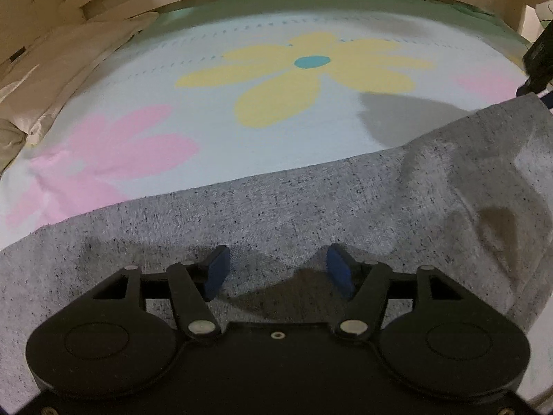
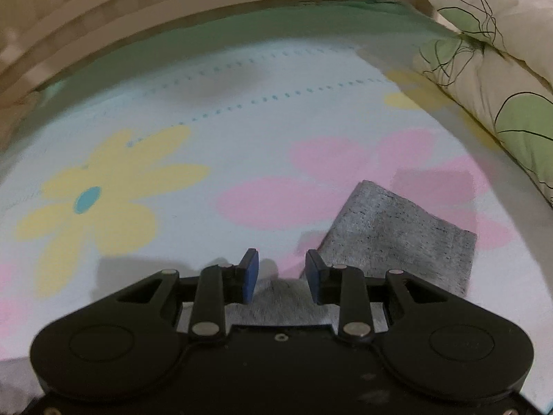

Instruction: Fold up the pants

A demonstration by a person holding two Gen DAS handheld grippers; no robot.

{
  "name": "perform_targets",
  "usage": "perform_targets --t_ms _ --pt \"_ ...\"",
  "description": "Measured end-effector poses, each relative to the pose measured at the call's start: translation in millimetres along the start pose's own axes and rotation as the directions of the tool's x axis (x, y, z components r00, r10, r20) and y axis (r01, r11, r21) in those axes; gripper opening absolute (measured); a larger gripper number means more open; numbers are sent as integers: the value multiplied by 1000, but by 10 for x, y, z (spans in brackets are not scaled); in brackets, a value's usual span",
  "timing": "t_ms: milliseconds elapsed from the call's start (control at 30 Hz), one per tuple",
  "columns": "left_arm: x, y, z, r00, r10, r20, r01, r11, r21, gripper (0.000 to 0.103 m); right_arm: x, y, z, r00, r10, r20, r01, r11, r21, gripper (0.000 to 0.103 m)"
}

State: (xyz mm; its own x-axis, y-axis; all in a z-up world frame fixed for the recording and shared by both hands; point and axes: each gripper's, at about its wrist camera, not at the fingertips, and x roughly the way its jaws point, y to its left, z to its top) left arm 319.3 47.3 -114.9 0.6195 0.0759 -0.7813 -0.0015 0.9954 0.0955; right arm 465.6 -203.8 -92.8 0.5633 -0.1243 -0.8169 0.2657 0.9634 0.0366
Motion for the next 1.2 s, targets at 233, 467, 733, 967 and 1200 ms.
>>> perform_targets --t_ms 233,467,733,967,1200 --pt "40 0 37 1000 2 -9 -2 1000 -8 71 386 74 -104 987 -151 -46 151 989 1 33" --pt "17 64 71 999 -31 -24 30 999 -26 69 184 -316 -75 987 -136 -88 138 990 8 6" --pt "-141 157 262 997 -71 11 72 995 -63 66 -359 -973 -170 999 -2 -50 6 995 97 6" --pt "-298 284 522 991 -128 43 134 975 -175 66 -567 -1225 -456 997 55 -46 -50 994 94 6" --pt "-116 346 669 989 -137 -58 115 951 -286 67 -362 -1345 -649 994 84 -70 -76 991 112 6"
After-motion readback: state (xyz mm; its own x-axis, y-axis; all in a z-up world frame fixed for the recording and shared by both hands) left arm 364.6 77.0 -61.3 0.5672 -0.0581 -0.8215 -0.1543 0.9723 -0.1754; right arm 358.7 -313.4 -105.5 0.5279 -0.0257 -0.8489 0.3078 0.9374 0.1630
